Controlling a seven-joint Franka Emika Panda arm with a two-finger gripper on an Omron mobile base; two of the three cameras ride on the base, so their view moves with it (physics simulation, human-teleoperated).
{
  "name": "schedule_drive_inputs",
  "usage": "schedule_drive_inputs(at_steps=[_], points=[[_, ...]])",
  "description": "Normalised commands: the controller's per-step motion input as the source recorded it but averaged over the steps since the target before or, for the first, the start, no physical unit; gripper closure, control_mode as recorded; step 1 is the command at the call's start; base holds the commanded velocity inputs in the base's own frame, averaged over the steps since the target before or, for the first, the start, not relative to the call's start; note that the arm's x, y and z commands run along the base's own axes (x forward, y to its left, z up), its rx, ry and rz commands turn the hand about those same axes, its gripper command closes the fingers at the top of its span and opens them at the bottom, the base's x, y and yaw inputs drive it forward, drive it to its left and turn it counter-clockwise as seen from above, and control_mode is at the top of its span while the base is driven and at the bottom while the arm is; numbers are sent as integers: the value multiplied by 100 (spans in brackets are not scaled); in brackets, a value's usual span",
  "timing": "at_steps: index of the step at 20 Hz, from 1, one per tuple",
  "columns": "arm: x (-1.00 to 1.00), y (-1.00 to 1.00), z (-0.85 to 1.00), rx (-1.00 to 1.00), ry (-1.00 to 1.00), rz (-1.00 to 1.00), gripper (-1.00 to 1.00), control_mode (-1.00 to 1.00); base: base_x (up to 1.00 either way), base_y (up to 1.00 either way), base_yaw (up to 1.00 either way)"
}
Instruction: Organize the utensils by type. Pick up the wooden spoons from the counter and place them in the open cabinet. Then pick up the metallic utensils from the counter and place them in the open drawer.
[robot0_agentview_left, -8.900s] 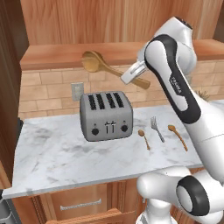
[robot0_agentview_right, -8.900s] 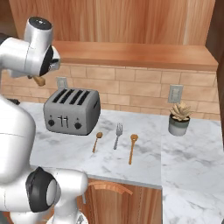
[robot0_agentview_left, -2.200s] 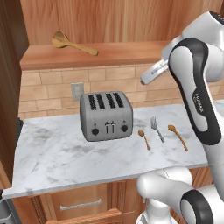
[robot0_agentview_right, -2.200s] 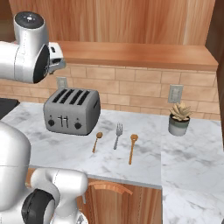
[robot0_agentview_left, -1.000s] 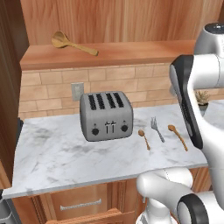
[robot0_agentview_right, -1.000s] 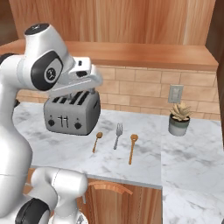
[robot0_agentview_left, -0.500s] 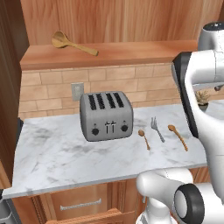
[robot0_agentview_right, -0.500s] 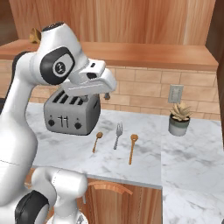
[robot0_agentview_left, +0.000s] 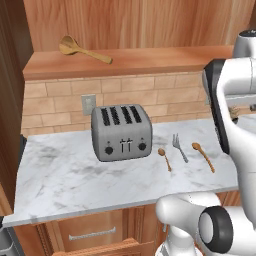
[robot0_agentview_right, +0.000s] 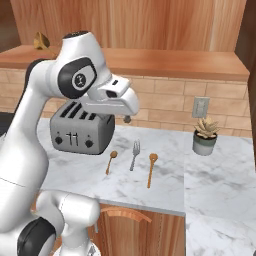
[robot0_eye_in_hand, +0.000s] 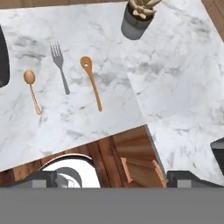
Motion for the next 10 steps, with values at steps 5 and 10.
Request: schedule_drive_inputs(at_steps=[5, 10], points=[[0, -21, -15, 1, -4, -8, -100, -100, 0, 0, 0], [0, -10, -14, 0, -10, -10, -100, -100, 0, 0, 0]])
